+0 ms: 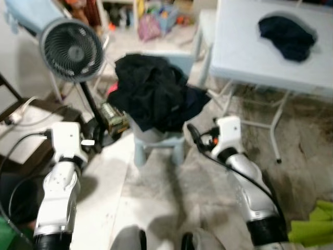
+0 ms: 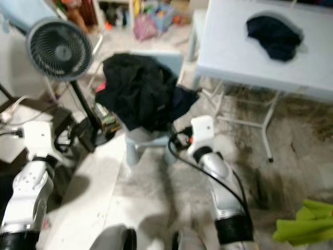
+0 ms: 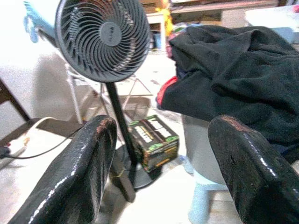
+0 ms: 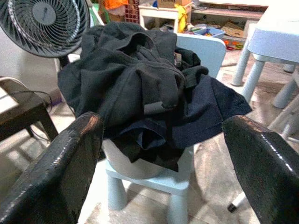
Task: Hang hanger
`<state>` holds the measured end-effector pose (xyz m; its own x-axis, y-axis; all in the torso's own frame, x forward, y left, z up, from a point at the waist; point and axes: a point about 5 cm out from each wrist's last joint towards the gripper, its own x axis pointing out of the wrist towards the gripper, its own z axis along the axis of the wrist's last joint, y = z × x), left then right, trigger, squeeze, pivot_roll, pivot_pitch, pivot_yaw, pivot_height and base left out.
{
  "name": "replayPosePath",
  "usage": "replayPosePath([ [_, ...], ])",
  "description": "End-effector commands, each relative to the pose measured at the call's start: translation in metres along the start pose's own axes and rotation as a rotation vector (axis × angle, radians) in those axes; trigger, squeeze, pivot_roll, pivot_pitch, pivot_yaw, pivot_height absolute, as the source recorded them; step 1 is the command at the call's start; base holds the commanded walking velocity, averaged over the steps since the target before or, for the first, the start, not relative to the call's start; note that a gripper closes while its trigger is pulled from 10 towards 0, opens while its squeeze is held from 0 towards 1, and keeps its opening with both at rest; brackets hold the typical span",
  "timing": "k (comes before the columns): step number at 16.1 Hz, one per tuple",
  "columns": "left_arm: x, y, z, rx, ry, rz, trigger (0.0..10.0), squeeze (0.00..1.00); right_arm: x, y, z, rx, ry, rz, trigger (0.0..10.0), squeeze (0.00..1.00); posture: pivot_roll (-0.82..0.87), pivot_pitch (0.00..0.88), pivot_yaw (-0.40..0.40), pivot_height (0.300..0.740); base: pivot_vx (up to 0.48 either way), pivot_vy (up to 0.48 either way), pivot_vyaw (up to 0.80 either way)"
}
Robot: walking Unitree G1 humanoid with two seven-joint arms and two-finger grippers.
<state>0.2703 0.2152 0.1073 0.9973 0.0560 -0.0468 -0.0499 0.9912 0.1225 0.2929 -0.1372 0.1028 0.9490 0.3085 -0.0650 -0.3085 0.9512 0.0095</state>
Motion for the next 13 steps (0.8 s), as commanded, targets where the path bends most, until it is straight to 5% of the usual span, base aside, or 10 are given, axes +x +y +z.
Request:
replayPosePath([
  [1,0.0000,-0.0019,0.0061,-0.005,-0.032,-0.016,10.0,0.00,0.0002,-0.0036,0.0051,0.010,-0.005,-0.012,10.0,0.00,0.04,0.125,-0.024,0.740,0.277,0.000,0.00],
  [13,-0.0002,-0.0050,0.0035,-0.032,-0.038,-0.039,10.0,0.00,-0.0014,-0.0123,0.0103,-0.006,-0.042,-0.058,10.0,0.00,0.03,0.127,-0.028,0.740,0.404,0.000,-0.04],
])
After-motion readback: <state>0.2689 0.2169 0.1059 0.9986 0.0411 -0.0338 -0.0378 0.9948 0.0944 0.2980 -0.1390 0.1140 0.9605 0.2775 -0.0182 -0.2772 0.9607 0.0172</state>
